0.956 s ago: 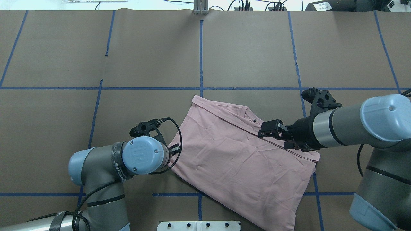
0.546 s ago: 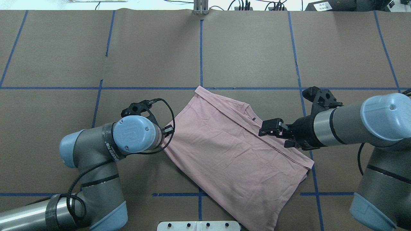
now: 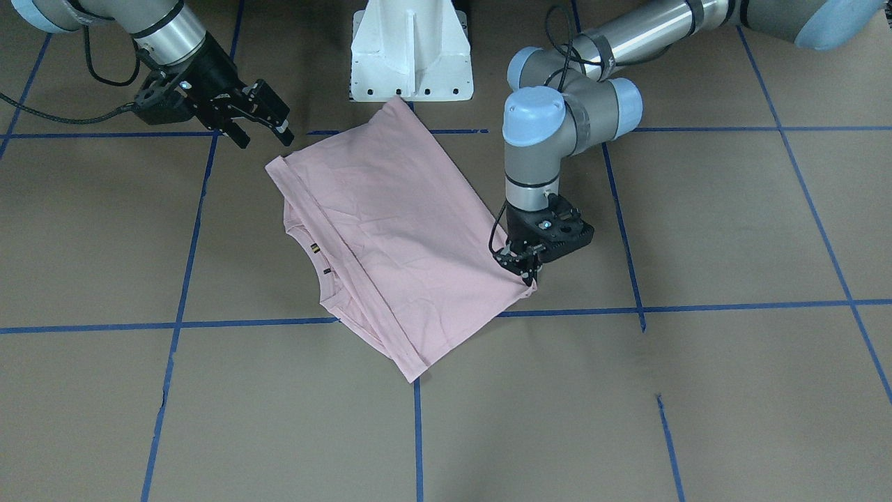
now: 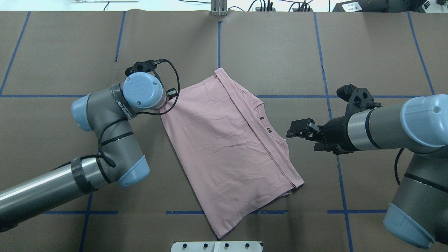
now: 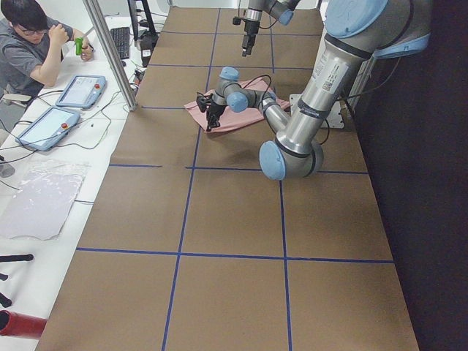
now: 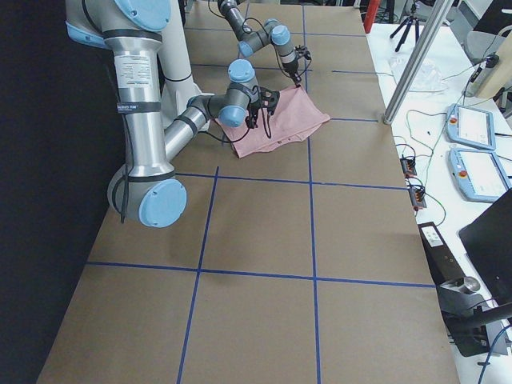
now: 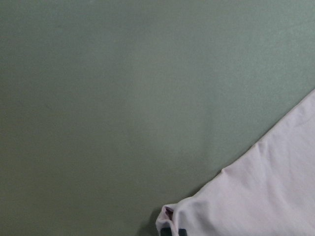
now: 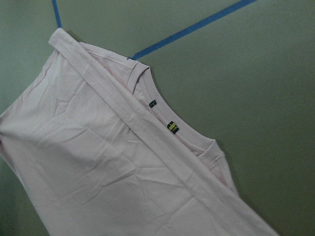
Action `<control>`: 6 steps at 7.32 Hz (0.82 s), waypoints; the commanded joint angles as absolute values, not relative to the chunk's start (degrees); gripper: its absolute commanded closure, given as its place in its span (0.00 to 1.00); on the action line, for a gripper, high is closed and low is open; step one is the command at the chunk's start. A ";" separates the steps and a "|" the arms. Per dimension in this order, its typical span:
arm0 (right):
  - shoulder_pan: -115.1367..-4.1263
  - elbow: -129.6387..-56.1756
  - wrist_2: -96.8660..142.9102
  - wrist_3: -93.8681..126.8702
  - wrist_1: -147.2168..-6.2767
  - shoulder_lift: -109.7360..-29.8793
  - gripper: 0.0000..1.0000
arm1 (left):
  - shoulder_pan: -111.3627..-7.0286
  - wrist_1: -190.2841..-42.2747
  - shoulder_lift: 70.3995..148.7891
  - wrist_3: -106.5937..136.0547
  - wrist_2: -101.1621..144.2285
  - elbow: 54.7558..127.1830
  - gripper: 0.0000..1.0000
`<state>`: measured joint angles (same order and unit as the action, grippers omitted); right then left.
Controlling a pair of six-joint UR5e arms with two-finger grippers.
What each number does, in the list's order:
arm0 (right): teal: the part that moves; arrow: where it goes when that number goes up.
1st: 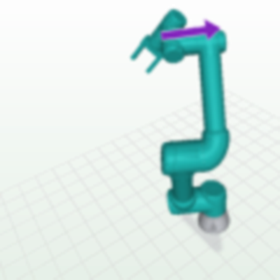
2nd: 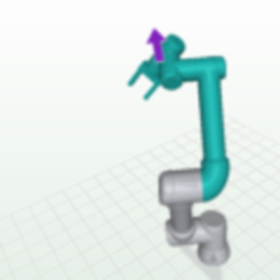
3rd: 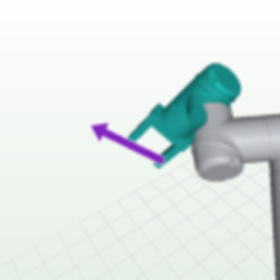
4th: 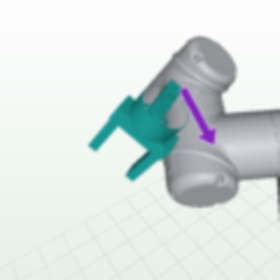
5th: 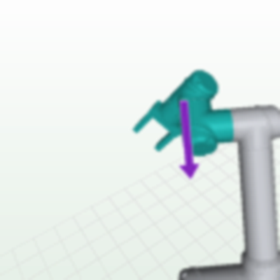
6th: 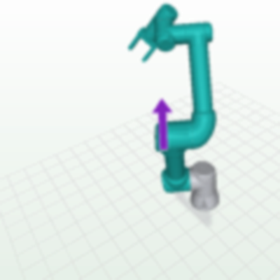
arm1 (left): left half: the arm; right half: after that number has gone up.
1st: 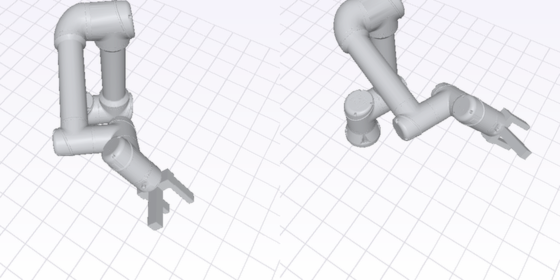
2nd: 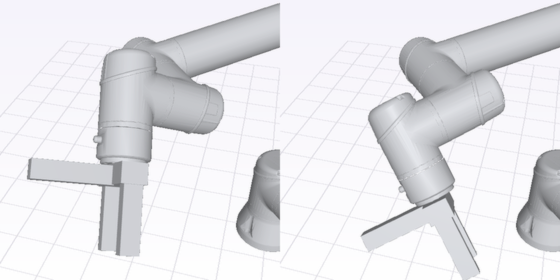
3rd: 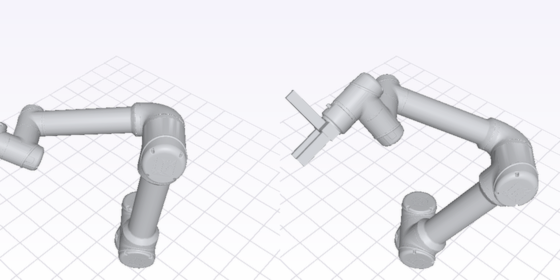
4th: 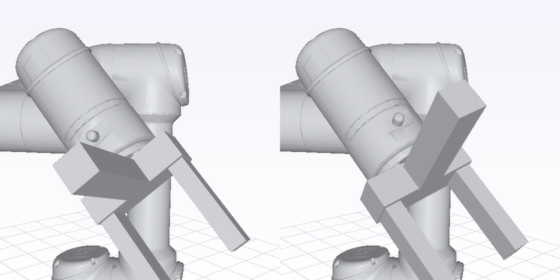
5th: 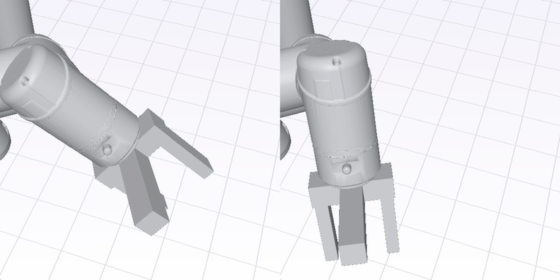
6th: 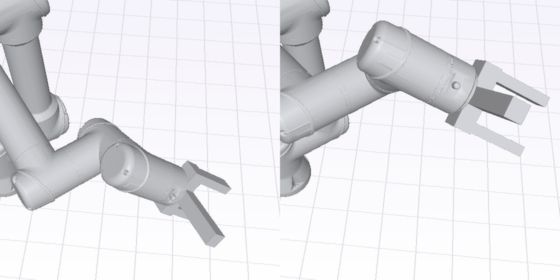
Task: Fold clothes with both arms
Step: 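Pull the shirt corner away from the robot with the left gripper, rotating it upright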
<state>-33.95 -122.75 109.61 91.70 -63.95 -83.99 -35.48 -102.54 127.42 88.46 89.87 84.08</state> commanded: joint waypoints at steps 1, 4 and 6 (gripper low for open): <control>-34.36 -121.74 107.85 87.56 -64.07 -83.85 0.00 | -40.68 -111.15 133.47 81.85 89.82 72.73 1.00; -35.15 -117.79 105.38 85.87 -64.34 -81.74 0.00 | -40.87 -123.97 145.35 81.65 89.65 56.74 1.00; -35.24 -116.90 104.59 84.82 -64.34 -81.74 0.00 | -40.87 -125.60 145.46 78.16 84.84 53.89 0.90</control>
<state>-35.15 -117.54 105.00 85.28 -64.33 -81.82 -40.84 -124.33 144.90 80.42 87.42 56.27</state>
